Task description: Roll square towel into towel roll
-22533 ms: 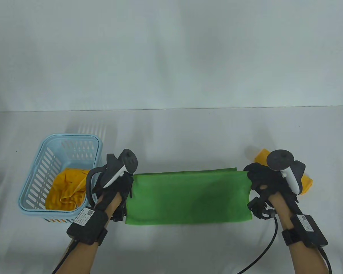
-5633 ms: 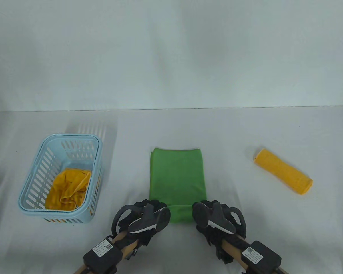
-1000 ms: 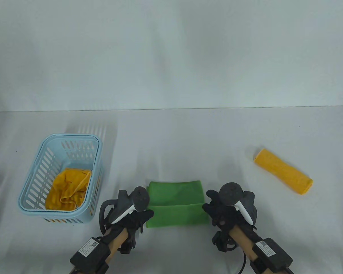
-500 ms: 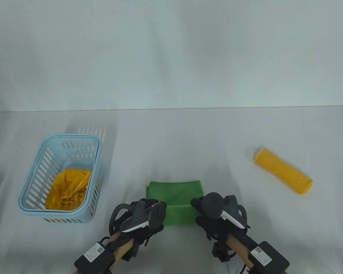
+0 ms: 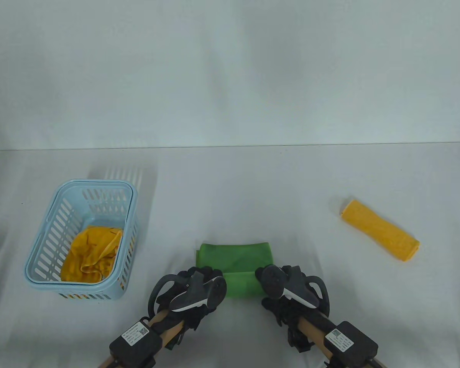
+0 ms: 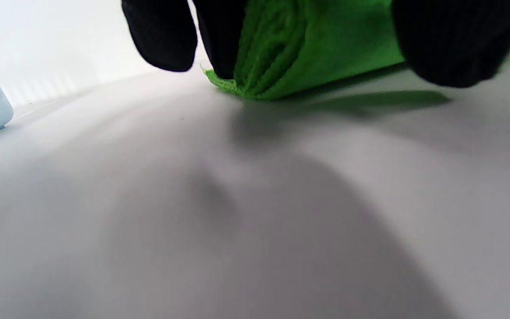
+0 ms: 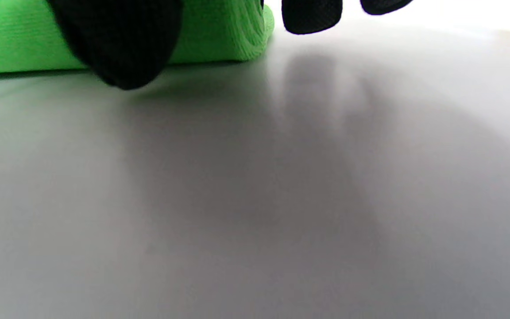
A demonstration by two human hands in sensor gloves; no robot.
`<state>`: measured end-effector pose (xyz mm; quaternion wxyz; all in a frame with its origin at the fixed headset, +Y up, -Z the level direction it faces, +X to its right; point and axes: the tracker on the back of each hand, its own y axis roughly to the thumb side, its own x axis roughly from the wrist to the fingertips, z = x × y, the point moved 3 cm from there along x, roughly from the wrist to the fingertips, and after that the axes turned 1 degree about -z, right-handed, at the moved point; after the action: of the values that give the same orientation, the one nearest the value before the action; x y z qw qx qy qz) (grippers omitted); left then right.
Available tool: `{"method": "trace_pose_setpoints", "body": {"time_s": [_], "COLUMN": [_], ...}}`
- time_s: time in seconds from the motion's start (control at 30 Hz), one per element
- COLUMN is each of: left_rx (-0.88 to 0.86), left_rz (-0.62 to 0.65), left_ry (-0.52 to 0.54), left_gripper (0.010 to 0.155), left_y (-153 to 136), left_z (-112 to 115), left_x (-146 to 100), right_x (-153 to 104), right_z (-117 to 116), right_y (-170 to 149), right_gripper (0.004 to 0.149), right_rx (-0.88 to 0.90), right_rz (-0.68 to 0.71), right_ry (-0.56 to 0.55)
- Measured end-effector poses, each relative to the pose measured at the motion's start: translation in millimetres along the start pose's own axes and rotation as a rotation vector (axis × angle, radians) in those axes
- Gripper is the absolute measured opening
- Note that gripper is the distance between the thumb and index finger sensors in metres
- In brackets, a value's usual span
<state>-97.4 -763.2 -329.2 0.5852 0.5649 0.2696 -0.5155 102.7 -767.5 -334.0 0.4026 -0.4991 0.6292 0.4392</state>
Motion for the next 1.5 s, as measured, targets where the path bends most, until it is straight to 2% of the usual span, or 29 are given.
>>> {"method": "trace_pose_setpoints", "body": {"time_s": [0.1, 0.23, 0.5, 0.7, 0.97, 1.2, 1.5], "left_rx": [-0.004, -0.042, -0.398, -0.547, -0.535, -0.473, -0.464], "left_rz": [-0.004, -0.004, -0.059, -0.139, -0.181, -0.270, -0.280], "left_ry": [-0.003, -0.002, -0.051, -0.086, -0.108, -0.035, -0.005], "left_gripper": [0.075, 0.073, 0.071, 0.071, 0.072, 0.071, 0.073], "left_y": [-0.1, -4.7, -37.3, -54.2, -57.4, -67.8, -72.2], "left_z": [0.6, -5.4, -11.1, -7.2, -4.3, -1.3, -5.1], "left_x": [0.6, -0.2, -3.5, -4.3, -4.9, 2.1, -1.3], "right_x": [0.9, 1.6, 3.0, 2.3, 2.6, 8.4, 5.8], "right_z": [0.9, 6.8, 13.9, 17.8, 13.9, 14.4, 19.6], "right_y": [-1.1, -5.9, -26.3, -33.6, -37.1, -54.0, -59.9], "right_gripper": [0.064, 0.061, 0.064, 0.066, 0.066, 0.066, 0.068], "right_rx": [0.023, 0.088, 0.389, 0.433, 0.434, 0.468, 0.496], "right_rz": [-0.004, -0.008, -0.076, -0.127, -0.172, -0.246, -0.251], "right_ry": [-0.026, -0.029, 0.020, 0.002, 0.015, -0.041, -0.046]}}
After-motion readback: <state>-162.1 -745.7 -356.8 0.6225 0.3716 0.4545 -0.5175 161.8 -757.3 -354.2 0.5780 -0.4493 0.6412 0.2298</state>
